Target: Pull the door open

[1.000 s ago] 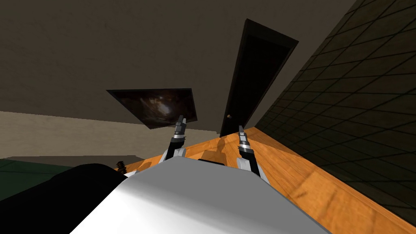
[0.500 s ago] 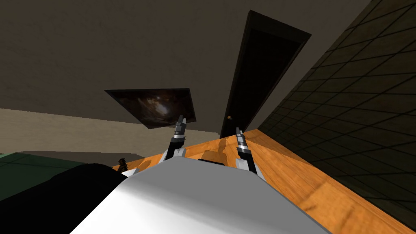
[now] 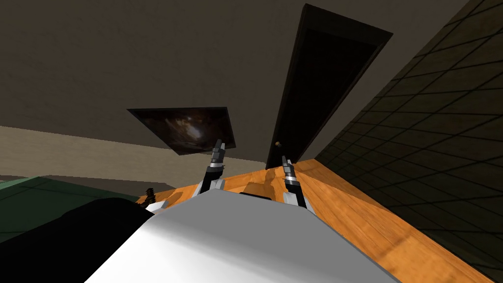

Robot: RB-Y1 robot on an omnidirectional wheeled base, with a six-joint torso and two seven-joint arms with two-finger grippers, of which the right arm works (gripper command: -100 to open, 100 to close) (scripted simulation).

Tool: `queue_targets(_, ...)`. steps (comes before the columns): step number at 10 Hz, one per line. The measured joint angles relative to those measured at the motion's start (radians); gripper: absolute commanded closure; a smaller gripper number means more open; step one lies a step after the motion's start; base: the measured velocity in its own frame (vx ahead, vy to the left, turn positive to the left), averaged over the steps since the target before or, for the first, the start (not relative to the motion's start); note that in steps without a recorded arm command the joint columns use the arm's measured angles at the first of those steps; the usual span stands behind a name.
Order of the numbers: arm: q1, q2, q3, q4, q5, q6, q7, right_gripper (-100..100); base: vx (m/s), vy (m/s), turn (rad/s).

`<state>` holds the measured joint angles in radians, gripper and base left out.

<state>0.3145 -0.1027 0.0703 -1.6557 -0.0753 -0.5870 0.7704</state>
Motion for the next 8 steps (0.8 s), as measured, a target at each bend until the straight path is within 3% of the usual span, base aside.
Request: queue_targets(8,-0.038,-0.014,0.025,0.159,-0.011,-0.037,0.182,-100,0.077,-0.101,0.084)
